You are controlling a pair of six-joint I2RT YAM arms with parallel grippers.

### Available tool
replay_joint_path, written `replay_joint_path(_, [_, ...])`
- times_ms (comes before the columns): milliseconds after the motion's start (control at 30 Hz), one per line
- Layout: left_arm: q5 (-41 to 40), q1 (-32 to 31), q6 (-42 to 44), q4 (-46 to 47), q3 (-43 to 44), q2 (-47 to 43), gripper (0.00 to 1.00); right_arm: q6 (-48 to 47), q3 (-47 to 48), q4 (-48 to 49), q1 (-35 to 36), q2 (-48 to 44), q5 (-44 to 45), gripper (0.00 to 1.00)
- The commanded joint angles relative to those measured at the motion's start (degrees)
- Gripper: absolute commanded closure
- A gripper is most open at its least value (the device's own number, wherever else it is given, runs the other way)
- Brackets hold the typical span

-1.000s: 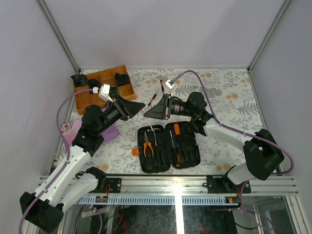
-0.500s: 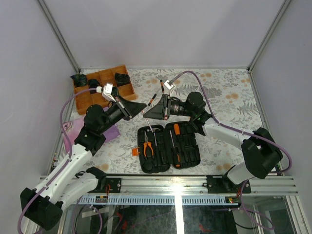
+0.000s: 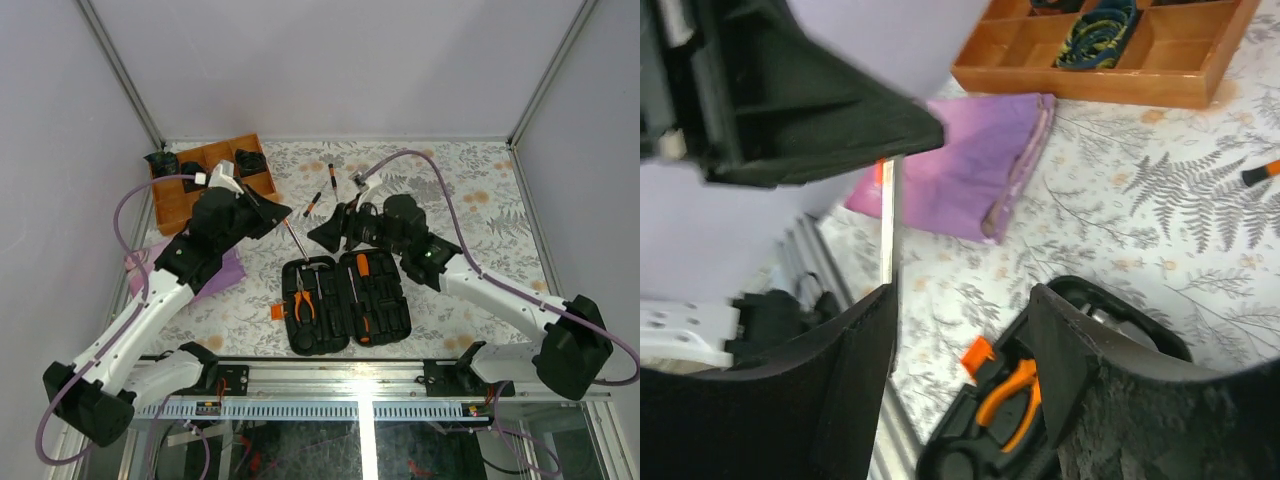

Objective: Sort the tools into containers
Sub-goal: Pick up the utility knife at the center of the board.

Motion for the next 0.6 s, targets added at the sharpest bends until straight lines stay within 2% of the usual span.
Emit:
replay_joint_path(0, [-12.0, -1.8, -2.9, -16.6, 5.0, 5.9, 1.00, -18.3, 4.0, -9.5, 10.8, -1.8, 23.3, 0.38])
replay_joint_path(133, [-15.8, -3.2, -4.9, -21.0, 6.9, 9.4, 1.00, -26.7, 4.5, -8.9, 17.4, 0.3, 33.4, 0.38])
replay_joint_path(233, [-18.4, -3.8, -5.9, -24.2, 8.5, 11.5, 1.00, -31.0, 4.1, -6.9, 20.6, 2.0, 36.7, 0.38])
replay_joint_path(400, [-19.4, -4.1, -7.9, -24.6, 7.9, 11.8, 1.00, -36.5, 2.7, -0.8, 24.8, 5.9, 43.7, 0.38])
replay_joint_path(567, [-19.5, -4.1, -8.6, -25.0, 7.9, 12.1, 1.00, -40.0, 1.5, 4.9, 26.8, 9.2, 45.1, 0.39])
